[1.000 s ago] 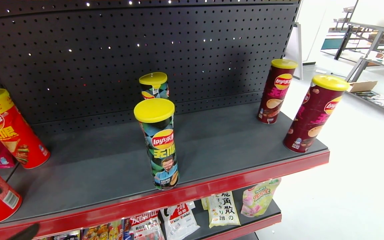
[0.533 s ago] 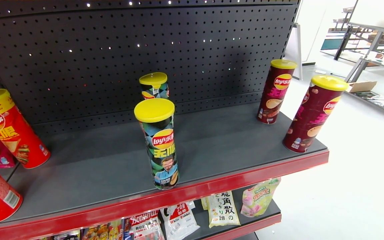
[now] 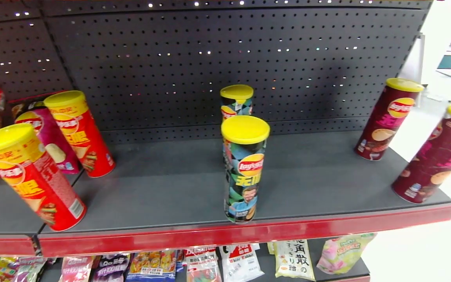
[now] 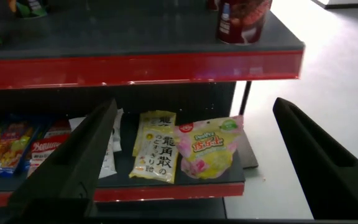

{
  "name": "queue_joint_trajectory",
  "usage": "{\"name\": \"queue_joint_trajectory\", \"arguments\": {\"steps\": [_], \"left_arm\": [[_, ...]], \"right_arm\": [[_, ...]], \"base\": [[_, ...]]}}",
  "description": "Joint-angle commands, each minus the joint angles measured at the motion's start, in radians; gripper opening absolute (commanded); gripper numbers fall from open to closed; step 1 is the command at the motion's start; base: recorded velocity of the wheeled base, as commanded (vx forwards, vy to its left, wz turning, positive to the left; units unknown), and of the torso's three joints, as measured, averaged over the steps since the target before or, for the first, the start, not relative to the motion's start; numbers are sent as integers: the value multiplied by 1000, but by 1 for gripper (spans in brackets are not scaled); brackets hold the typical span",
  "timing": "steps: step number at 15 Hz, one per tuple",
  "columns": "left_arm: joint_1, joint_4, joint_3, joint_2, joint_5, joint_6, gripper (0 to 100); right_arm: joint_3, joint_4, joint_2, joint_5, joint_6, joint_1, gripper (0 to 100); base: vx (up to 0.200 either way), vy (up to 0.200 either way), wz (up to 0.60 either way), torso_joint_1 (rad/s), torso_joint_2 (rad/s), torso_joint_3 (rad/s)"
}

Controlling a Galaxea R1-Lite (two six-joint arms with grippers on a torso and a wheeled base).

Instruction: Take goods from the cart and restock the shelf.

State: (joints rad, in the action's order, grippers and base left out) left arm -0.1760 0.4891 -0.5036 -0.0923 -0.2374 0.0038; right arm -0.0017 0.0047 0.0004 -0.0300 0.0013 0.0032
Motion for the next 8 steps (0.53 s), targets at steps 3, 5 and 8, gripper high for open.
{"name": "queue_joint_trajectory", "arguments": {"steps": [3,5,8], "left_arm": [[73,11,-7,-44,-8,-27,100],[213,26,-23,-112,1,-84,100],[190,-70,122,77,191,-51,100]], "right_arm": [[0,0,0,-2,0,0,100],[0,0,0,-4,2,0,100],[0,0,0,-4,2,0,100]], "base": [[0,0,0,0,0,0],[0,0,0,0,0,0],[0,0,0,0,0,0]]}}
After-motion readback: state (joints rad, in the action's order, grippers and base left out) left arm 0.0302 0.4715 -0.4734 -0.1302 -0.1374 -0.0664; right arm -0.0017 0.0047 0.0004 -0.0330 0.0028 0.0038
